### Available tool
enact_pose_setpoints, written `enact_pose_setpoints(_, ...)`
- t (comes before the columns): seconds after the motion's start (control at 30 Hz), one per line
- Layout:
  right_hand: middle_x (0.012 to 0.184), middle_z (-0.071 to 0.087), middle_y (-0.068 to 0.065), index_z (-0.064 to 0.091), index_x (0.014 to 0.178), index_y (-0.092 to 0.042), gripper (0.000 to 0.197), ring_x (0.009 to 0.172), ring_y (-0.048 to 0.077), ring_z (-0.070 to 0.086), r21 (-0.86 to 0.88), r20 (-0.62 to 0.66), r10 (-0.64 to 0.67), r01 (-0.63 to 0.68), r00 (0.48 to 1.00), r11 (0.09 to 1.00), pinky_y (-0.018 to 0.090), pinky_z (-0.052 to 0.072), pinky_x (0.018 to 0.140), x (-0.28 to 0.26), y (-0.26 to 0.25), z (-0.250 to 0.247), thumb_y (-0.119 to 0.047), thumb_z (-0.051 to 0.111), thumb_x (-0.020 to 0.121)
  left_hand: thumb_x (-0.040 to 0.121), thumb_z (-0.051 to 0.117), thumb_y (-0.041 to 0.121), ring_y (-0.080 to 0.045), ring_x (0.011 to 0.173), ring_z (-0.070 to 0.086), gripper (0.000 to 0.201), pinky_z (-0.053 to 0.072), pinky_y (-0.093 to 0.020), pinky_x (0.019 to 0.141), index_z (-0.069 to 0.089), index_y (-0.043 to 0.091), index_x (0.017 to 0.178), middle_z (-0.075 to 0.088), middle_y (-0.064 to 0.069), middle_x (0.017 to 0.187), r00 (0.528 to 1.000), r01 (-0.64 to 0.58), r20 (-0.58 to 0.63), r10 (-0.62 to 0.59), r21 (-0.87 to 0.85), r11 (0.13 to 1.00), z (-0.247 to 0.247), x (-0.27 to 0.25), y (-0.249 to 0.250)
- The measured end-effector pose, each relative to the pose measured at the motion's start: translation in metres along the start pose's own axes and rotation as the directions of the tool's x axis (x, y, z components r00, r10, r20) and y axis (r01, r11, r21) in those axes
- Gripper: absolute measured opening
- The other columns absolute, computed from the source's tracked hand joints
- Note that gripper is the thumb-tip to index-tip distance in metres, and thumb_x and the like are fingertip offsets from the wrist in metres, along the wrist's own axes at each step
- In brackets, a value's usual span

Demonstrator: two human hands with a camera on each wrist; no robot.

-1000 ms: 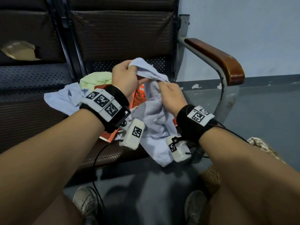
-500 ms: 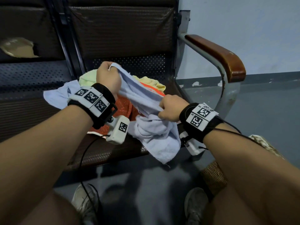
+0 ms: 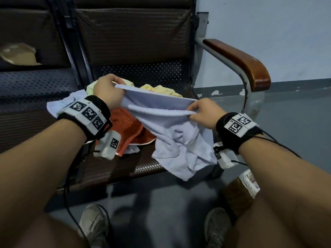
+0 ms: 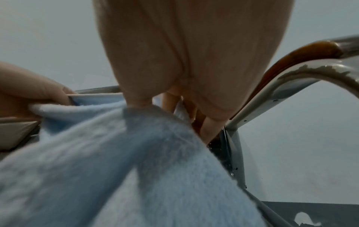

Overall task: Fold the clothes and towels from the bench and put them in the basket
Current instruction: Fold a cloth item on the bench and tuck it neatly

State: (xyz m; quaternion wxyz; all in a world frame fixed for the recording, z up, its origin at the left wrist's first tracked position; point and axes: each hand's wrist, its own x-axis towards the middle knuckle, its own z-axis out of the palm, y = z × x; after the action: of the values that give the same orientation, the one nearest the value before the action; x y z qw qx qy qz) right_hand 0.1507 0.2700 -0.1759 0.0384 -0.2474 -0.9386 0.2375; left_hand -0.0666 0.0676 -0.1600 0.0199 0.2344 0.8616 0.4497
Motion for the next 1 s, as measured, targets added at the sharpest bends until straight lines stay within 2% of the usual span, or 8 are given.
enact_pose_setpoints(0.1,0.067,0.059,-0.005,0.068,0.079,-0.020,0.019,0.063,0.011,0.052,0.024,-0.033,-0.014,0.015,0.999,1.000,0.026,0.038,0.061,0.000,0.001,0.001,-0.015,0.058,0.093,0.089,0.052,0.009,-0.036,0.084,0.069,0.012,0.058,-0.037,0.068,0.058,0.014,0.080,0.059,-0.009,0.080,0.975,0.221,0.022,-0.220,-0.108,0.969,-0.004,0.004,-0.011)
enact_pose_setpoints(0.23,0.060,0.047,0.002,0.043,0.062,-0.012,0.047,0.057,0.018,0.043,0.108,-0.131,0.029,-0.015,0.991,0.994,0.034,0.031,0.055,0.005,-0.003,0.004,-0.033,0.043,0.104,0.103,0.044,0.005,-0.018,0.060,0.073,0.022,0.057,-0.026,0.049,0.064,0.003,0.111,0.069,-0.012,0.089,0.880,0.475,0.275,-0.387,-0.488,0.733,-0.001,0.000,-0.011)
enact_pose_setpoints(0.37,0.061,0.054,0.008,0.054,0.063,-0.010,0.043,0.058,0.022,0.048,0.002,-0.154,-0.063,0.064,0.986,0.998,0.035,0.034,0.059,0.003,-0.002,0.000,-0.030,0.050,0.101,0.101,0.047,0.009,-0.016,0.092,0.067,0.010,0.058,-0.027,0.082,0.057,0.011,0.101,0.064,-0.005,0.104,0.883,0.466,0.264,-0.387,-0.572,0.675,-0.007,0.008,-0.010)
enact_pose_setpoints(0.53,0.078,0.066,0.004,0.069,0.077,-0.015,0.024,0.076,0.021,0.057,0.027,-0.235,-0.108,0.117,0.966,0.993,0.035,0.043,0.073,0.006,-0.001,-0.006,-0.034,0.069,0.092,0.097,0.049,0.009,-0.006,0.046,0.058,0.030,0.048,-0.018,0.047,0.061,0.014,0.070,0.061,0.004,0.059,0.805,0.593,0.531,-0.265,-0.722,0.356,-0.019,0.001,0.013)
enact_pose_setpoints(0.67,0.065,0.053,0.006,0.052,0.067,-0.011,0.046,0.061,0.021,0.048,0.000,-0.122,-0.089,0.089,0.989,0.996,0.036,0.037,0.061,0.005,0.001,-0.006,-0.047,0.072,0.088,0.097,0.049,0.013,-0.006,0.035,0.028,0.029,0.021,-0.017,0.038,0.051,0.020,0.068,0.038,0.009,0.044,0.855,0.518,0.422,-0.303,-0.729,0.447,-0.024,0.004,0.012)
enact_pose_setpoints(0.83,0.097,0.069,0.003,0.069,0.097,-0.017,0.020,0.092,0.024,0.063,-0.278,0.031,-0.100,0.104,0.995,0.955,0.029,0.045,0.075,0.005,-0.006,0.002,-0.028,0.077,0.081,0.101,0.046,0.007,-0.018,0.069,0.072,0.017,0.060,-0.026,0.068,0.064,0.006,0.100,0.070,-0.008,0.085,0.899,0.407,0.227,-0.374,-0.746,0.527,-0.018,-0.002,0.009)
enact_pose_setpoints(0.9,0.116,0.068,0.006,0.069,0.117,-0.016,0.036,0.105,0.026,0.063,-0.345,0.088,-0.072,0.098,0.994,0.934,0.031,0.051,0.087,0.004,-0.009,0.010,-0.017,0.074,0.081,0.101,0.044,0.004,-0.015,0.059,0.068,0.020,0.057,-0.023,0.056,0.063,0.007,0.095,0.068,-0.008,0.083,0.895,0.411,0.230,-0.383,-0.759,0.505,-0.016,-0.004,0.008)
enact_pose_setpoints(1.0,0.124,0.065,0.011,0.064,0.129,-0.009,0.048,0.114,0.030,0.061,-0.366,0.160,-0.031,0.088,0.987,0.926,0.035,0.050,0.096,0.002,-0.008,0.015,-0.016,0.072,0.082,0.091,0.045,-0.006,-0.005,0.035,0.038,0.031,0.034,-0.016,0.039,0.058,0.012,0.069,0.050,-0.001,0.056,0.888,0.416,0.245,-0.388,-0.788,0.454,-0.016,-0.003,0.008)
